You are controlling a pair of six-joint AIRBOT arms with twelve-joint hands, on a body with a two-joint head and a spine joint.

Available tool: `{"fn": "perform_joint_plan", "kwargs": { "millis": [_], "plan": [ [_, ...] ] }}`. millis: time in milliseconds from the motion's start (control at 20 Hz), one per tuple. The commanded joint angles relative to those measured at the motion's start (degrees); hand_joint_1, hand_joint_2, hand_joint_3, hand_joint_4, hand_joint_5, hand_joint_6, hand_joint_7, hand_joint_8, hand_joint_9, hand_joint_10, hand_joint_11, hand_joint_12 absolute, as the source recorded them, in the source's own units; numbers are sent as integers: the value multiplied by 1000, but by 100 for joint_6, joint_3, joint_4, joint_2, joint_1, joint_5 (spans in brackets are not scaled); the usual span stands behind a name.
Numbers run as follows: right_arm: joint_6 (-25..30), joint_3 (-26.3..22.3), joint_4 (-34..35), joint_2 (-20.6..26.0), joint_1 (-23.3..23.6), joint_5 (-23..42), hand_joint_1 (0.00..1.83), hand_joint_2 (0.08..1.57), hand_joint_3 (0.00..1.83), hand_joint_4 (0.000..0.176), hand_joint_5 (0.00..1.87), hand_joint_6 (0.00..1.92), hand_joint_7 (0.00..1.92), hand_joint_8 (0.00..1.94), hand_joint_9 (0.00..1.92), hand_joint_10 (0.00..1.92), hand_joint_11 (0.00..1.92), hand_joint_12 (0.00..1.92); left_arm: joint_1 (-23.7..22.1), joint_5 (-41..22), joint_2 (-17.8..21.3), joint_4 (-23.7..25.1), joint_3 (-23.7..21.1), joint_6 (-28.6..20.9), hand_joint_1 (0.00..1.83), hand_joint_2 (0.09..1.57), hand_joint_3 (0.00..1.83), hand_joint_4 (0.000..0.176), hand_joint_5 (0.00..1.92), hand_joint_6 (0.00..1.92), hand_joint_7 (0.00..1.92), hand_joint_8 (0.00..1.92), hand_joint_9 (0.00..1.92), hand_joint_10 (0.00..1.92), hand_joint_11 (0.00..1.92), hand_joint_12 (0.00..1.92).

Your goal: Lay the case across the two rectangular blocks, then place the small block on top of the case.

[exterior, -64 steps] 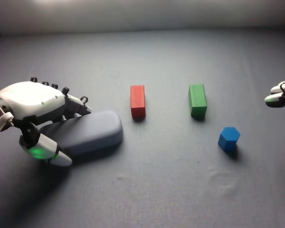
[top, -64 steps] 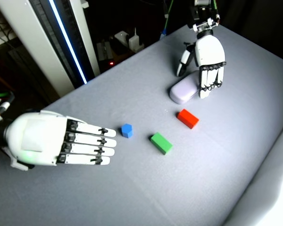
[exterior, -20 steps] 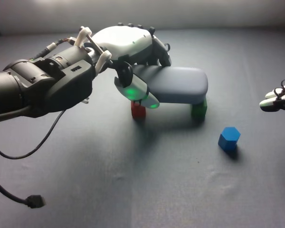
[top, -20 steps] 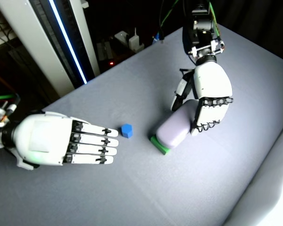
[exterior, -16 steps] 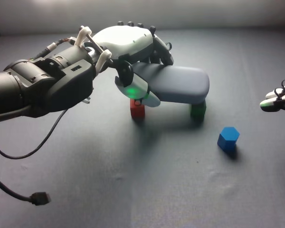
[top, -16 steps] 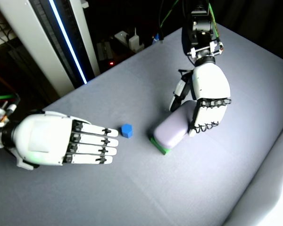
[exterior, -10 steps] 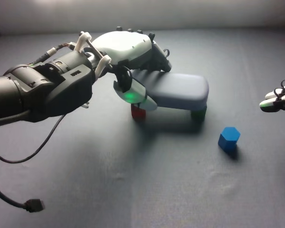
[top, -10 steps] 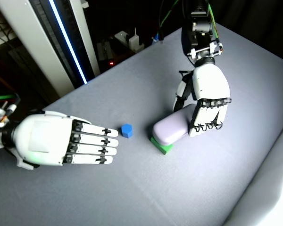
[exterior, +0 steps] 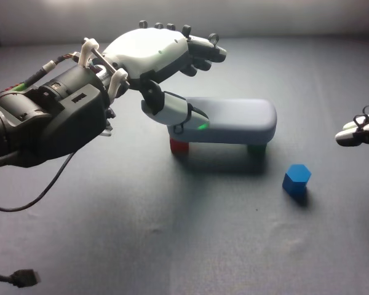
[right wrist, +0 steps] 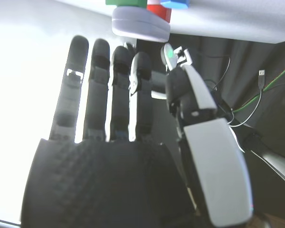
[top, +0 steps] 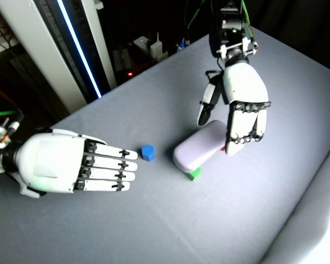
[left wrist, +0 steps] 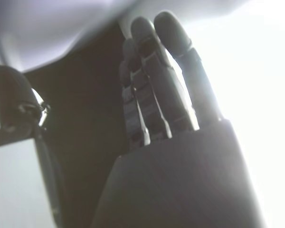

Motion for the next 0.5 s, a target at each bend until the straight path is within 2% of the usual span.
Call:
{"fn": "perform_joint_plan", "kwargs": {
  "millis": [0, 50, 100, 150, 200, 250, 300, 400, 450],
  "plan": [
    [30, 26, 169, 12, 58, 681, 746, 1367, 0, 0, 607, 3, 567, 0, 545, 1, 206, 901, -32, -786, 38, 14, -53, -30, 1009, 895, 0, 0, 471, 0, 623, 0, 778, 0, 371, 1253],
    [39, 26, 147, 12, 58, 674, 760, 1363, 0, 0, 603, 0, 551, 1, 528, 0, 186, 910, 2, -967, 143, 13, -168, -51, 1024, 894, 0, 0, 451, 0, 564, 0, 698, 0, 275, 1205],
    [51, 27, 120, 12, 61, 660, 760, 1363, 0, 0, 603, 0, 551, 1, 528, 0, 186, 910, 39, -1148, 264, 13, -303, -51, 1024, 894, 0, 0, 451, 0, 564, 0, 698, 0, 275, 1205],
    [70, 32, 93, 12, 70, 640, 702, 1360, 0, 0, 570, 0, 526, 0, 508, 0, 166, 908, 89, -1381, 405, 13, -452, -51, 976, 878, 0, 0, 454, 7, 522, 8, 589, 0, 188, 1170],
    [82, 38, 54, 12, 89, 611, 724, 1354, 0, 0, 552, 1, 535, 4, 512, 3, 163, 908, 164, -1664, 566, -1, -620, -51, 905, 896, 0, 0, 433, 1, 508, 2, 530, 0, 65, 1242],
    [85, 39, 16, 11, 120, 598, 753, 1327, 0, 0, 483, 0, 532, 2, 538, 11, 173, 920, 276, -1992, 749, -35, -799, -51, 978, 936, 7, 16, 382, 0, 468, 0, 491, 0, 12, 1220],
    [85, 40, -8, 8, 146, 590, 753, 1327, 0, 0, 483, 0, 532, 2, 538, 11, 173, 920, 361, -2163, 870, -61, -917, -50, 978, 936, 7, 16, 382, 0, 468, 0, 491, 0, 12, 1220],
    [85, 55, -56, -8, 224, 560, 801, 1303, 0, 0, 432, 1, 515, 4, 559, 11, 156, 1045, 637, -2654, 1158, -196, -1187, -49, 991, 975, 7, 85, 352, 1, 384, 1, 419, 1, 0, 1045],
    [85, 69, -82, -19, 255, 542, 835, 1297, 0, 0, 435, 2, 518, 4, 562, 10, 157, 1053, 800, -2886, 1293, -272, -1317, -49, 1006, 951, 0, 146, 365, 3, 354, 2, 300, 14, 0, 735]
  ]
}}
